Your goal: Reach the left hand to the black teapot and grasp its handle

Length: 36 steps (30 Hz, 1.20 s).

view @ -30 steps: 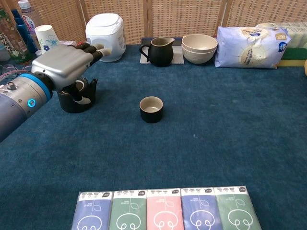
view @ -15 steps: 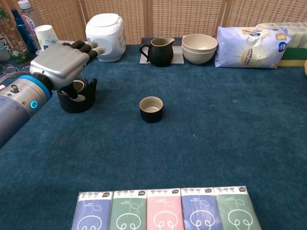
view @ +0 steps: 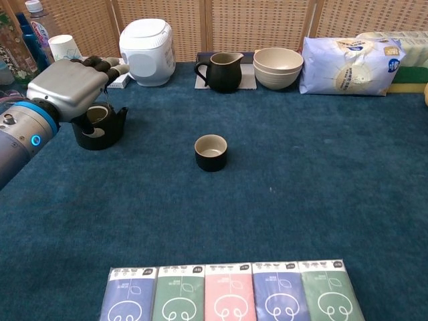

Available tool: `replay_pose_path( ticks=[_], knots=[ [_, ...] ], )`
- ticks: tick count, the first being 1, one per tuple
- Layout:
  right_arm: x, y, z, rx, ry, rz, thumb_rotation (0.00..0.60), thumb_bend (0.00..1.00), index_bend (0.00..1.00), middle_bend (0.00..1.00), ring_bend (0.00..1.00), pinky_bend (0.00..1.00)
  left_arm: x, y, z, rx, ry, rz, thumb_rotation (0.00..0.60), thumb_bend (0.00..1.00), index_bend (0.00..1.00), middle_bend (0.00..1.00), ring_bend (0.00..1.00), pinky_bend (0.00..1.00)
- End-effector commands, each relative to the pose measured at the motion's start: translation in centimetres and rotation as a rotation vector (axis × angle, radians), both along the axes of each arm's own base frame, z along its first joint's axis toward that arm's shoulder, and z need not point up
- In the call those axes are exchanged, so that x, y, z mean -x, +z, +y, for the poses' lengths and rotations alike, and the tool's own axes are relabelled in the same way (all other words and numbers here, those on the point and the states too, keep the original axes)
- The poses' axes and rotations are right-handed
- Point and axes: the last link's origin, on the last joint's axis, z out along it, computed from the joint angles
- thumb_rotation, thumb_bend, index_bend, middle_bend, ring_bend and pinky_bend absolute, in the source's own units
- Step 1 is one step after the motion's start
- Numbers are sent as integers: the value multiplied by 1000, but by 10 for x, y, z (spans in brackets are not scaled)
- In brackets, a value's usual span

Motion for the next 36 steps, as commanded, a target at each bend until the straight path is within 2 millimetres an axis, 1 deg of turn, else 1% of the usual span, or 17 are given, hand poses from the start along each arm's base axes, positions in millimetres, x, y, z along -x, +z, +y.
replay_pose_path(
  ticks=[1,2,3,5,12,16,18,20,22,25,28,30,32,36],
  knots=[
    [0,-1,0,-5,-2,-1,600,0,0,0,0,0,7,6,4,-10,8,12,600,0,0,0,0,143],
    [0,-2,0,-8,-3,-2,600,0,0,0,0,0,11,9,6,-18,14,17,600,0,0,0,0,143],
    [0,-3,0,-11,-4,-3,600,0,0,0,0,0,20,16,10,-32,28,32,600,0,0,0,0,143],
    [0,-3,-1,-12,-4,-1,600,0,0,0,0,0,26,22,13,-36,31,30,600,0,0,0,0,143],
    [0,-5,-1,-19,-6,0,600,0,0,0,0,0,39,41,23,-68,50,25,600,0,0,0,0,143],
    [0,-5,-1,-18,-7,0,600,0,0,0,0,0,41,48,19,-28,44,6,600,0,0,0,0,143],
    [0,-5,-1,-19,-8,1,600,0,0,0,0,0,44,51,12,32,43,4,600,0,0,0,0,143],
    [-1,-5,-1,-21,-8,-1,600,0,0,0,0,0,45,60,6,81,45,9,600,0,0,0,0,143],
    [-1,-5,0,-23,-7,0,600,0,0,0,0,0,44,71,2,114,46,5,600,0,0,0,0,143],
    [-1,-6,0,-27,-6,1,600,0,0,0,0,0,40,93,0,183,66,-2,600,0,0,0,0,143],
    [-1,-7,0,-30,-6,5,600,0,0,0,0,0,32,110,4,194,72,-33,600,0,0,0,0,143],
    [-1,-8,0,-31,-6,10,600,0,0,0,0,0,26,122,10,191,80,-60,600,0,0,0,0,143],
    [0,-9,0,-34,-8,14,600,0,0,0,0,0,22,128,18,201,94,-70,600,0,0,0,0,143],
    [1,-12,-1,-43,-14,23,600,0,0,0,0,0,15,128,34,214,109,-68,600,0,0,0,0,143]
  ],
)
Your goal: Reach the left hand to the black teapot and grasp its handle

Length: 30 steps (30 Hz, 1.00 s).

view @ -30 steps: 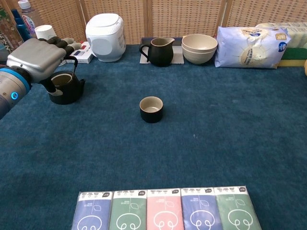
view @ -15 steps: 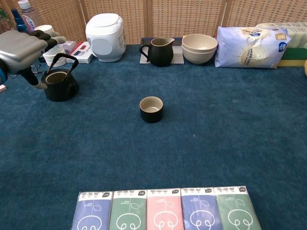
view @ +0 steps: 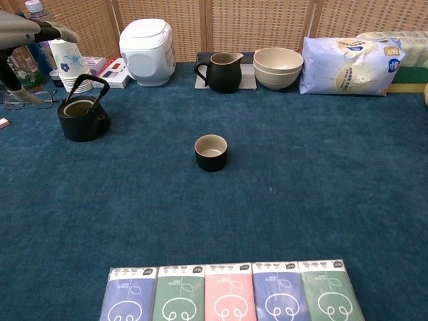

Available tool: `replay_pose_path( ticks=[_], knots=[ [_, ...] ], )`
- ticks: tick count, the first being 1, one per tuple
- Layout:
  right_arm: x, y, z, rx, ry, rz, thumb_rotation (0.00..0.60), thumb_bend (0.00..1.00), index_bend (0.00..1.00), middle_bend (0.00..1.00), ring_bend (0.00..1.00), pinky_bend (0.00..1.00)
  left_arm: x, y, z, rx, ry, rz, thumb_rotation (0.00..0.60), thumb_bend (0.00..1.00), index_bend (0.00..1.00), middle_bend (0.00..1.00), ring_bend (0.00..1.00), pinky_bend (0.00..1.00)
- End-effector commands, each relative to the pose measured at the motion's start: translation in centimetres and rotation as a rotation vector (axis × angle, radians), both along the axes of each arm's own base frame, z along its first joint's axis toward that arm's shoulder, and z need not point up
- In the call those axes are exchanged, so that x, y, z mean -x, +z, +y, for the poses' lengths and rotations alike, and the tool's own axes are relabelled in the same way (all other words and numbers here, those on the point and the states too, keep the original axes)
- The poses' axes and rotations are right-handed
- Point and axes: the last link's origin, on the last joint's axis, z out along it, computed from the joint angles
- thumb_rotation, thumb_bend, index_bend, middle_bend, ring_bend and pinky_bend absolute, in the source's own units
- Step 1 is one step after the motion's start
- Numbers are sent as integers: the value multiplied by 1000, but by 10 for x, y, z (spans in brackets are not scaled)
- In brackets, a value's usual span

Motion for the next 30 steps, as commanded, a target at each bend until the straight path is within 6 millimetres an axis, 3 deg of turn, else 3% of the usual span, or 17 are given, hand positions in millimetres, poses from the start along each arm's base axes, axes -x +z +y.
replay_pose_path(
  ticks=[1,12,22,25,30],
  knots=[
    [1,-2,-1,-6,-4,6,600,0,0,0,0,0,-9,-1,17,9,13,-7,600,0,0,0,0,143],
    [2,-5,-4,-10,-20,6,600,0,0,0,0,0,-28,-22,53,15,66,-14,600,0,0,0,0,143],
    [7,-3,-7,1,-42,5,600,0,0,0,0,0,-26,-40,68,50,109,26,600,0,59,20,0,143],
    [8,-3,-8,0,-46,8,600,0,0,0,0,0,-25,-43,71,53,120,28,600,0,104,85,41,159],
    [8,-3,-9,3,-50,9,600,0,0,0,0,0,-24,-47,76,45,128,31,600,23,285,296,237,366]
  ],
)
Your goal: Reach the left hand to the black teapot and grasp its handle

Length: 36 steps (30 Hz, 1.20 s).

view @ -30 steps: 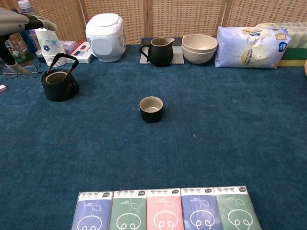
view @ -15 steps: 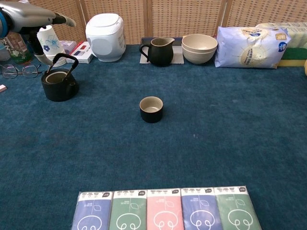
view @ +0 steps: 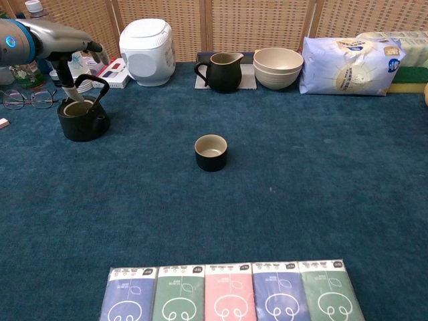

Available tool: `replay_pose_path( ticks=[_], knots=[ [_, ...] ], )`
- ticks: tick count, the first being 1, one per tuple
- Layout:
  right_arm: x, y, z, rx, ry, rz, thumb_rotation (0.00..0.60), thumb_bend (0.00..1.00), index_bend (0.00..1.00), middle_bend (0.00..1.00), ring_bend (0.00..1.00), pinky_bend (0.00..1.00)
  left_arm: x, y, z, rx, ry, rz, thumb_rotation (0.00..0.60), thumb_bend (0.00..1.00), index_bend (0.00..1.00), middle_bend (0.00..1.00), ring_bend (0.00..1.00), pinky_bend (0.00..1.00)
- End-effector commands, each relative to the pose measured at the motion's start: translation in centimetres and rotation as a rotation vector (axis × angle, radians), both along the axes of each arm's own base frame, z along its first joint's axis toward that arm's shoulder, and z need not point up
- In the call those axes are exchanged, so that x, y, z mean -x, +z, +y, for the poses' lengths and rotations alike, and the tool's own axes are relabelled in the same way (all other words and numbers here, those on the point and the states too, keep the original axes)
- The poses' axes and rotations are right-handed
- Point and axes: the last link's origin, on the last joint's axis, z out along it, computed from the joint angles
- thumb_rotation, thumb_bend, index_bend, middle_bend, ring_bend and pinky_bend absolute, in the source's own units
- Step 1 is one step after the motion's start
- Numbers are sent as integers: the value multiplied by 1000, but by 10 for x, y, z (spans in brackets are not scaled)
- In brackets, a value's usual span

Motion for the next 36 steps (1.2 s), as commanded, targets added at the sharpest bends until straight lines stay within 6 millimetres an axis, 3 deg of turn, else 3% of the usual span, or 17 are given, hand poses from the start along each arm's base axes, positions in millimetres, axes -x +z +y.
replay_pose_path(
  ticks=[1,8,14,19,24,29,36],
  knots=[
    [0,0,0,2,-1,-1,600,0,0,0,0,0,0,-3,2,-2,0,9,600,35,311,322,262,391],
    [-1,0,1,1,0,-4,600,0,0,0,0,0,-2,-12,4,-1,4,27,600,145,431,419,358,478],
    [0,0,1,0,-2,-7,600,0,0,0,0,0,-4,-13,6,-12,7,22,600,171,446,435,375,502],
    [-1,-1,1,-6,0,-4,600,0,0,0,0,0,-3,-10,7,-31,-1,17,600,179,474,511,445,551],
    [-1,-3,1,-16,-1,-9,600,0,0,0,0,0,1,-12,8,-35,5,31,600,180,450,427,344,566],
    [-1,-3,1,-16,-2,-9,600,0,0,0,0,0,3,-19,8,-18,20,34,600,180,447,432,366,567],
    [-3,-3,2,-22,2,-21,600,0,0,0,0,0,2,-14,8,-30,27,29,600,214,596,630,559,738]
  ],
)
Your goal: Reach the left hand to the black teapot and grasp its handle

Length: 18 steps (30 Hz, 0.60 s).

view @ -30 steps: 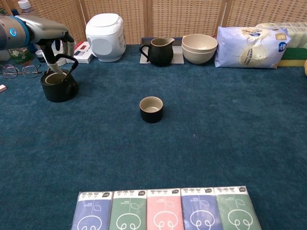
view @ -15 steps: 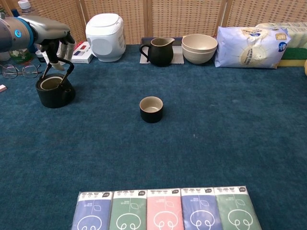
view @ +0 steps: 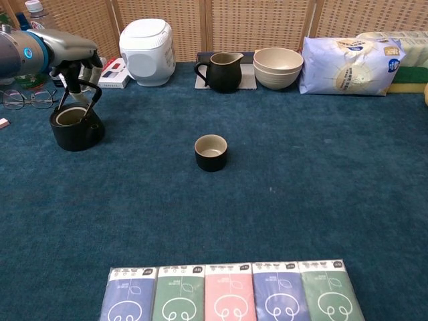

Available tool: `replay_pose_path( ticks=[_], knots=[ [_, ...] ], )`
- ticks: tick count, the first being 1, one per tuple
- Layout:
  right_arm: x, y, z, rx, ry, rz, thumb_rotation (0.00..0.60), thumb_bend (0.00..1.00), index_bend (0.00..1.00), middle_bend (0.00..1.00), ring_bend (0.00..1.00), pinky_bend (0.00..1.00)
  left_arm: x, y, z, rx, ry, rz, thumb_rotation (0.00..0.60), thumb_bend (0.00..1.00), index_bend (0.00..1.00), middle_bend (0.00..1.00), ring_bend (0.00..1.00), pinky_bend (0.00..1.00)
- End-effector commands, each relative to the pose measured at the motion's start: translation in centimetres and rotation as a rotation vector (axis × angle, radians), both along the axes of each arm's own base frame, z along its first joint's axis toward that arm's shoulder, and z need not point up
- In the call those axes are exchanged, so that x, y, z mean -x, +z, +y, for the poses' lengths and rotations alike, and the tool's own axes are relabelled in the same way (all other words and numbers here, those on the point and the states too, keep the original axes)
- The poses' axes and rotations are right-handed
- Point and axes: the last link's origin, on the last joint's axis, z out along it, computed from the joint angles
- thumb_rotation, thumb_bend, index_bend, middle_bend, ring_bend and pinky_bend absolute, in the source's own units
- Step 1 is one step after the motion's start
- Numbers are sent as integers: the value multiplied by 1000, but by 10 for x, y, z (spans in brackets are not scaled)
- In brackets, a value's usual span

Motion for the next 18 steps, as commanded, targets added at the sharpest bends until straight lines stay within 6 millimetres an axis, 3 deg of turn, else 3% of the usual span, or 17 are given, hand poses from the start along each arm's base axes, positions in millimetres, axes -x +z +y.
replay_pose_path(
  ticks=[1,3,8,14,18],
  knots=[
    [0,0,0,-3,2,-3,600,0,0,0,0,0,1,3,0,-10,2,2,600,225,618,654,587,759],
    [0,0,1,-5,3,-4,600,0,0,0,0,0,1,6,-1,-19,6,0,600,273,688,725,662,822],
    [-1,0,1,-10,6,-9,600,0,0,0,0,0,3,9,-3,-28,16,-1,600,319,761,800,736,867],
    [-1,0,1,-12,9,-11,600,0,0,0,0,0,-10,14,-13,-20,-34,-31,600,324,777,816,748,871],
    [-2,-1,2,-19,14,-12,600,0,0,0,0,0,-27,31,-28,-11,-146,-51,600,325,780,817,747,872]
  ],
)
